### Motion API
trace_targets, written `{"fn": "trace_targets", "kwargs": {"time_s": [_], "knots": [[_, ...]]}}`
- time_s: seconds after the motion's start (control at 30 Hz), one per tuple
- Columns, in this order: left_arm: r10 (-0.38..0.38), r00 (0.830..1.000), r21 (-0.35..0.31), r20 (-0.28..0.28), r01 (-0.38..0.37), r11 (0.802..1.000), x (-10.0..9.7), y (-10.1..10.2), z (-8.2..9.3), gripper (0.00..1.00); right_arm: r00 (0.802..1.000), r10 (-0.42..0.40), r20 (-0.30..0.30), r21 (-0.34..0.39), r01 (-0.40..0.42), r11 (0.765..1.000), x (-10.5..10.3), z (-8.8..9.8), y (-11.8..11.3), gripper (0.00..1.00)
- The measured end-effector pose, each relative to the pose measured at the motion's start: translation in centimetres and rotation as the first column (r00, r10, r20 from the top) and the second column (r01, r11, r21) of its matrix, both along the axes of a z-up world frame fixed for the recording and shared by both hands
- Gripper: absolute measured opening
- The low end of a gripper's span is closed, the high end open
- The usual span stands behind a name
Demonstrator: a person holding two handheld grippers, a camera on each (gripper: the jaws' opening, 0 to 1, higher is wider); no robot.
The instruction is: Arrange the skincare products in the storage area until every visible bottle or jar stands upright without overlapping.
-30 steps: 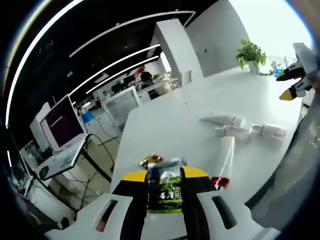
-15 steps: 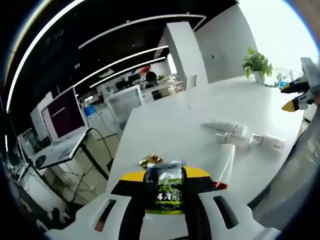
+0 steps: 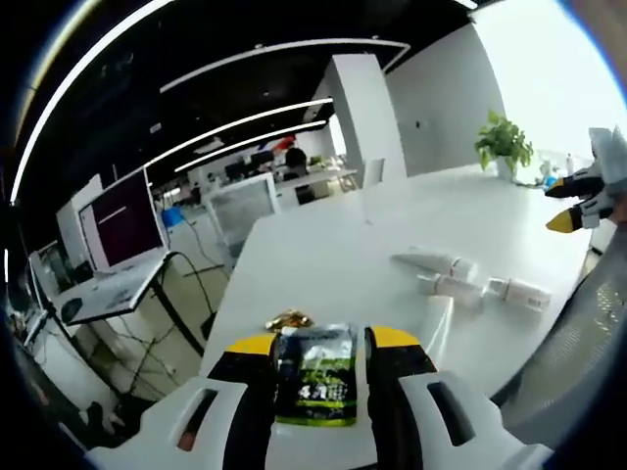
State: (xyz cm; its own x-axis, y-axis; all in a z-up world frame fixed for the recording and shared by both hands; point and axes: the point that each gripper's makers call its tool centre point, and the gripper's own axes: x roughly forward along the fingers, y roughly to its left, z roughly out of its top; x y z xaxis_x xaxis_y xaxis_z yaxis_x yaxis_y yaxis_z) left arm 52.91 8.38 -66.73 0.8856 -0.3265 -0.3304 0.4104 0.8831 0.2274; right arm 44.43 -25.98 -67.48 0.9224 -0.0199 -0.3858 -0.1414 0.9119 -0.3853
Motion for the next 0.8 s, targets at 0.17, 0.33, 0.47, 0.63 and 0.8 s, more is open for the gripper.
{"fn": "trace_targets", "kwargs": {"time_s": [0.17, 0.33, 0.47, 0.63, 0.8], "knots": [[0.007, 1.000, -0.020, 0.000, -0.007, 1.000, 0.1, 0.2, 0.1, 0.37, 1.000, -0.006, 0.003, 0.049, 0.006, 0.999, 0.3, 0.3, -0.2, 0.45], [0.007, 1.000, -0.016, -0.008, -0.007, 1.000, 0.0, 0.2, -0.1, 0.37, 1.000, 0.007, 0.005, 0.115, -0.008, 0.993, 0.6, 0.8, 0.1, 0.45], [0.004, 1.000, 0.047, -0.008, -0.003, 0.999, -0.1, -0.1, -0.4, 0.36, 1.000, 0.004, 0.020, 0.148, -0.007, 0.989, 1.2, 1.5, 0.3, 0.45], [-0.011, 1.000, 0.094, -0.005, 0.011, 0.996, -0.2, -0.4, -0.6, 0.36, 0.999, -0.005, 0.053, 0.165, -0.004, 0.986, 2.3, 2.4, 0.8, 0.44], [-0.009, 1.000, 0.099, -0.019, 0.011, 0.995, -0.3, -0.3, -0.8, 0.36, 1.000, 0.024, 0.013, 0.142, -0.026, 0.990, 2.6, 1.1, 1.8, 0.43]]}}
